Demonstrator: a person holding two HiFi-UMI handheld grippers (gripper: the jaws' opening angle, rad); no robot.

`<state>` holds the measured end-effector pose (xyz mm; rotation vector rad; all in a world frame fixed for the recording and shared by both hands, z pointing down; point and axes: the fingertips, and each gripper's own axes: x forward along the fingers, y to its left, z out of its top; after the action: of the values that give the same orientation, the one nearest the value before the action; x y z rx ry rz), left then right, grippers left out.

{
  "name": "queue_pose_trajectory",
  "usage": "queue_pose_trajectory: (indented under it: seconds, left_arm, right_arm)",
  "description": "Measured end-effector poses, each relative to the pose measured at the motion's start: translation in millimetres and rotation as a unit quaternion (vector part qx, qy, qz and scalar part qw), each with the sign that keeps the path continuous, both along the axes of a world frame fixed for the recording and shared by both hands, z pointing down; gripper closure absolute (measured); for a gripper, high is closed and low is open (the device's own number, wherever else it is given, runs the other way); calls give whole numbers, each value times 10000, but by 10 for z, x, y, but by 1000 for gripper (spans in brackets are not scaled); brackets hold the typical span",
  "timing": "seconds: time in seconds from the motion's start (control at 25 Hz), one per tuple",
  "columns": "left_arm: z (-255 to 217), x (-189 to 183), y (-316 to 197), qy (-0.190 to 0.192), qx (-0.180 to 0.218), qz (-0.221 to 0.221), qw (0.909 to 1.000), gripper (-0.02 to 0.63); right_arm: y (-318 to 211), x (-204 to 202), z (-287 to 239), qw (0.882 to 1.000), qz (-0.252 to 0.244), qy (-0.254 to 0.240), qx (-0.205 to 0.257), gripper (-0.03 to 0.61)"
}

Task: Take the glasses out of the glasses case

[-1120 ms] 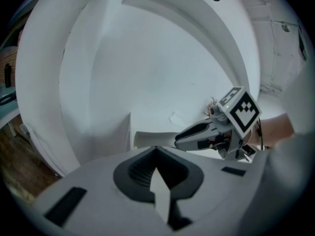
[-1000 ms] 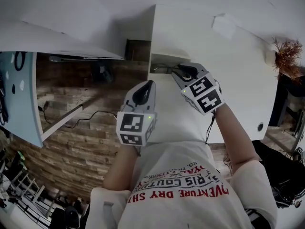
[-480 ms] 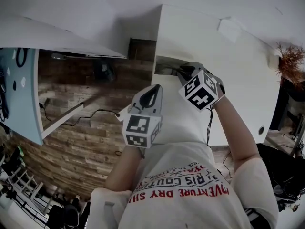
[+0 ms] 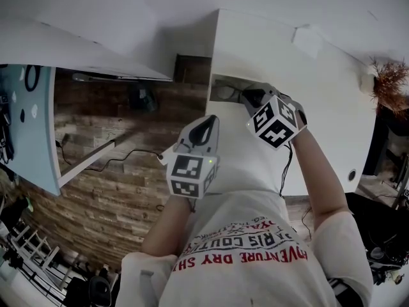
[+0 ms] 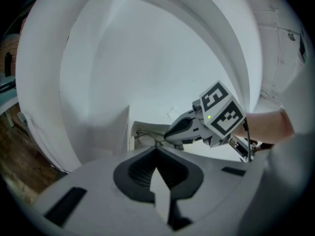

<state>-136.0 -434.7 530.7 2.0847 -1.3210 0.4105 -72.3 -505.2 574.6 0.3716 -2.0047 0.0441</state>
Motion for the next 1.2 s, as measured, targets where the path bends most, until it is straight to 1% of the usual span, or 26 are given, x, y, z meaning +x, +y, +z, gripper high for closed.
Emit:
queue_pose_trajectory:
  seconds: [0.16,0.24,0.36,0.52,0.68,0.88,1.04,1.2]
  left_arm:
    - [-42,-8,8,-18,41,13,10000,612]
    - [-62,-1,12,-4,73,20,10000,612]
    - [-95,11,11,13,122,71,9999,612]
    - [-173,31,22,5,204,103,9997,612]
    - [-310,52,-1,-18,432,189,9989,612]
    - [-556,36,28,-32,702,212,9973,612]
    - [-760,27,59,-31,934,227,9954,612]
    - [-982,34,95,-31,1206,255,9924,612]
  right_arm:
    - [-6,29,-90,9998,-95,53,164,552]
    - [-28,44,-153,9995,-43,30,296,552]
    - [-72,47,-302,9986,144,-147,483,552]
    - [1,75,-479,9974,314,-333,548,552]
    - [76,128,-703,9925,749,-705,664,552]
    - [258,190,-1008,9786,1379,-1327,758,552]
    - [423,260,-1229,9613,1902,-1846,749,552]
    - [548,374,-1428,9404,2361,-2292,852,552]
